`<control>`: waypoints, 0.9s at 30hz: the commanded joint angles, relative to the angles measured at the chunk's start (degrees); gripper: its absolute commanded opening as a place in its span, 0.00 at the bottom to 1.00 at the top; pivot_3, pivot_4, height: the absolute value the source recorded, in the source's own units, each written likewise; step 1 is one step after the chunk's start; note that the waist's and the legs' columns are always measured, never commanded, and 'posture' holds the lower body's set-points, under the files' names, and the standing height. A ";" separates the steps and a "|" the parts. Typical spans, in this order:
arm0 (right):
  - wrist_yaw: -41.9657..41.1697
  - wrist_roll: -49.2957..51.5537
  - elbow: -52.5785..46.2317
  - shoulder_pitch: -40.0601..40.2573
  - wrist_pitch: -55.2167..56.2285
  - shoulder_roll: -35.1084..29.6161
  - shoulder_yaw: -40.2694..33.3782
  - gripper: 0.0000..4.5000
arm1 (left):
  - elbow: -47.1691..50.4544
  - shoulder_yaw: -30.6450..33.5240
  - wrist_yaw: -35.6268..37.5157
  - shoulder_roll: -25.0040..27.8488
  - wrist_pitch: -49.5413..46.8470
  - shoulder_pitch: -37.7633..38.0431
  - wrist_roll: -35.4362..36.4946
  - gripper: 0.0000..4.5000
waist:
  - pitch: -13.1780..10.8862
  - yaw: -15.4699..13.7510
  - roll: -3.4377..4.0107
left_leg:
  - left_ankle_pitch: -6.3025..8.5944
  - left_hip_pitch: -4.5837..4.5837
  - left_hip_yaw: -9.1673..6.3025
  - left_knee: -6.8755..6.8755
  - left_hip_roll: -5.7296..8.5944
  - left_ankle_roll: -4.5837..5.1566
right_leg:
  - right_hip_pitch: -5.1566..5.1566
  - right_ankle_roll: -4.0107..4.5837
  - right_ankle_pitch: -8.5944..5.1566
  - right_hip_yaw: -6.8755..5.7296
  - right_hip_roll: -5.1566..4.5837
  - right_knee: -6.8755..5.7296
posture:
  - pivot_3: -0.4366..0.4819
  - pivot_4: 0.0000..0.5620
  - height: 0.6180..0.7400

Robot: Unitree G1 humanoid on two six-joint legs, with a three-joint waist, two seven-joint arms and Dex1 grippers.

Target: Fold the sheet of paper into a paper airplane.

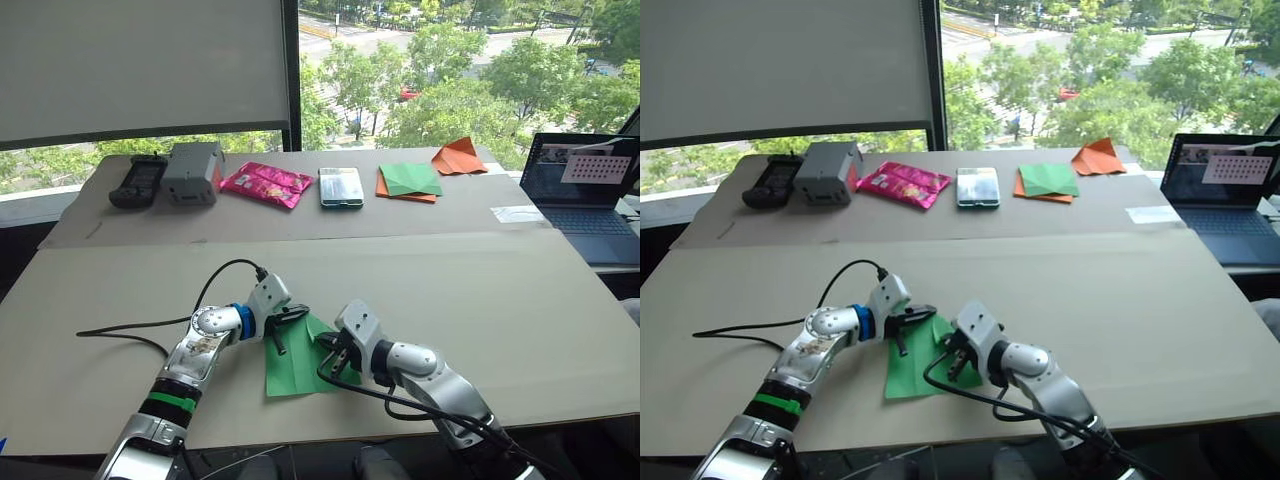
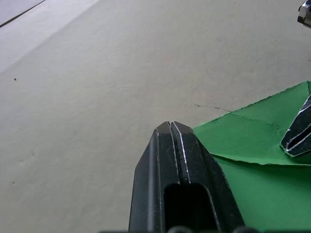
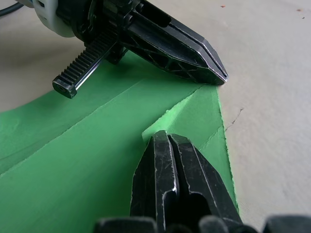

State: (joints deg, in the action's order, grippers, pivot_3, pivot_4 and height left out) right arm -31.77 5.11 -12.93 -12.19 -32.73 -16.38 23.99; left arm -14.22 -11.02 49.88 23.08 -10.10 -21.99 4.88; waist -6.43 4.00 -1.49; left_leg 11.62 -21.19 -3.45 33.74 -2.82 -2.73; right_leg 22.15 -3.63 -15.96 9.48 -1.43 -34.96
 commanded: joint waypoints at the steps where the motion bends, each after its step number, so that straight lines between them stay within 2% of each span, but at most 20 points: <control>1: 0.68 -1.09 2.75 -0.26 -2.59 0.07 0.40 0.01 | 1.94 1.28 -0.98 0.91 -1.43 1.05 0.38 0.00 | 0.01 0.01 0.01 | 0.00 0.00 0.00 0.00 0.00 0.00 | 0.00 0.00 0.00 0.00 0.00 0.00 | 0.48 0.27 1.00; 4: 0.71 -0.44 2.96 -0.35 -3.68 0.34 0.00 0.01 | 5.77 4.93 -1.58 1.76 -5.61 1.90 3.59 0.00 | 0.01 0.04 0.02 | 0.00 0.00 0.00 0.00 0.00 0.00 | 0.00 0.00 0.00 0.00 0.00 -0.02 | 0.48 0.27 1.00; 7: 0.54 -0.62 2.86 -0.61 -3.99 0.36 0.41 0.00 | 11.51 13.17 -1.79 3.51 -15.03 2.76 12.43 0.17 | -0.01 0.10 -0.01 | 0.00 0.00 -0.01 -0.02 -0.02 0.00 | 0.03 0.00 0.00 0.00 0.01 -0.04 | 0.48 0.27 1.00; 12: 0.44 -0.77 3.13 -0.91 -4.04 0.76 0.91 0.00 | 14.67 19.31 -1.98 6.47 -23.67 6.45 18.95 0.56 | -0.01 0.18 0.10 | 0.00 0.03 -0.02 -0.02 -0.03 -0.01 | 0.01 0.01 0.00 -0.01 -0.01 -0.01 | 0.48 0.27 1.00; 15: 0.59 -0.92 3.32 -1.07 -3.76 1.14 1.21 0.00 | 16.15 20.84 -2.26 5.55 -27.52 9.31 22.52 0.78 | -0.04 0.12 0.14 | 0.01 0.05 -0.02 -0.03 -0.02 -0.01 | 0.01 0.01 -0.01 -0.01 -0.01 -0.01 | 0.48 0.27 1.00; 19: 0.96 -1.23 3.63 -1.38 -3.48 1.46 1.40 0.00 | 15.90 23.52 -5.56 2.81 -32.52 10.14 26.75 0.78 | -0.18 0.01 -0.14 | 0.01 0.03 -0.05 -0.03 -0.03 -0.01 | 0.04 0.02 -0.01 -0.03 0.00 -0.01 | 0.48 0.27 1.00; 27: 1.33 -1.29 3.65 -1.45 -3.43 1.58 1.32 0.00 | 19.13 21.31 -9.18 0.51 -34.27 13.23 27.48 0.78 | -0.14 0.13 -0.05 | 0.01 0.06 -0.07 -0.09 -0.02 -0.03 | 0.05 0.02 -0.01 -0.03 0.00 0.00 | 0.48 0.27 1.00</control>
State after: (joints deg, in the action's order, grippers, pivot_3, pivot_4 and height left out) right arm -30.91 5.05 -11.05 -14.48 -34.41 -14.57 24.35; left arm 2.84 11.02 41.16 23.63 -44.25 -9.31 31.82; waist -6.57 4.13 -1.54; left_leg 11.64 -21.13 -3.52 33.65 -2.85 -2.77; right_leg 22.20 -3.61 -15.97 9.45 -1.43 -34.94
